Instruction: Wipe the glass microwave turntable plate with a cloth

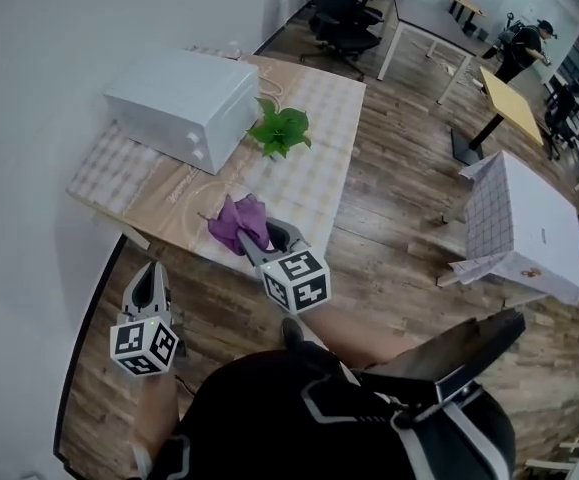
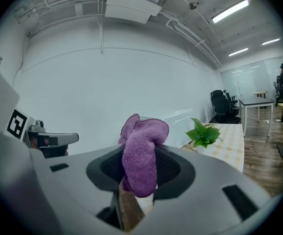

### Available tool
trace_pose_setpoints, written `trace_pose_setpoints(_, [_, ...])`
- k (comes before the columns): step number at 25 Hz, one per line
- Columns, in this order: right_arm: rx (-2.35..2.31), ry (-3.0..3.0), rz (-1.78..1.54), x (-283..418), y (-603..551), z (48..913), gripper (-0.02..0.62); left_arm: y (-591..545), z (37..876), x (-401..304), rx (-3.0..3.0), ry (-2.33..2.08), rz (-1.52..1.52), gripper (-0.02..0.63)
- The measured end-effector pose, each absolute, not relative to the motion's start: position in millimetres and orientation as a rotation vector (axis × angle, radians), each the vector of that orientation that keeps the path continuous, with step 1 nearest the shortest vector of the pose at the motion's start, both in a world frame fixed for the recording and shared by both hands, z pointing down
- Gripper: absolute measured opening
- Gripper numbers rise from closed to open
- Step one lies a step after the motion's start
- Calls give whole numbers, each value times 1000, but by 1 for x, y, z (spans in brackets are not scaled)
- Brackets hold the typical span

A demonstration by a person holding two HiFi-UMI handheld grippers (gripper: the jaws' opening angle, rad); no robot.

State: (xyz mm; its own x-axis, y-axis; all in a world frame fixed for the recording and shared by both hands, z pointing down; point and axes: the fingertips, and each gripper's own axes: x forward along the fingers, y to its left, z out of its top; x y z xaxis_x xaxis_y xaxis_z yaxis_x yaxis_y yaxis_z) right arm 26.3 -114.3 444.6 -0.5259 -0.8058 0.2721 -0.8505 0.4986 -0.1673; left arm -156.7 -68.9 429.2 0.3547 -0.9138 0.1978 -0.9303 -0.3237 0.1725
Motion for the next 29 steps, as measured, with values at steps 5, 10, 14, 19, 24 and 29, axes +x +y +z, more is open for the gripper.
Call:
trace_pose_setpoints(5, [1442,-2551,369,25,-108,440,133,-68,429,-158,2375,-1624,67,3])
trace_pose_setpoints(10, [1465,-2548,356,25,-106,435,132,-63,423,-157,2396,-1620,22,3])
trace_pose_setpoints(14, [1465,-2543,335,26,-103,434,132,-62,426,-152,2409,-1578,13,2])
trace_pose_setpoints(19, [1478,-2536,346,27,-105,435,132,-63,427,-152,2423,-1582,39,3])
trace_pose_setpoints(24, [1484,-2536,360,28,-108,435,132,-65,422,-151,2438,-1561,28,3])
trace_pose_setpoints(29, [1496,-2524,384,31,-110,438,132,-66,423,-148,2447,-1545,23,3])
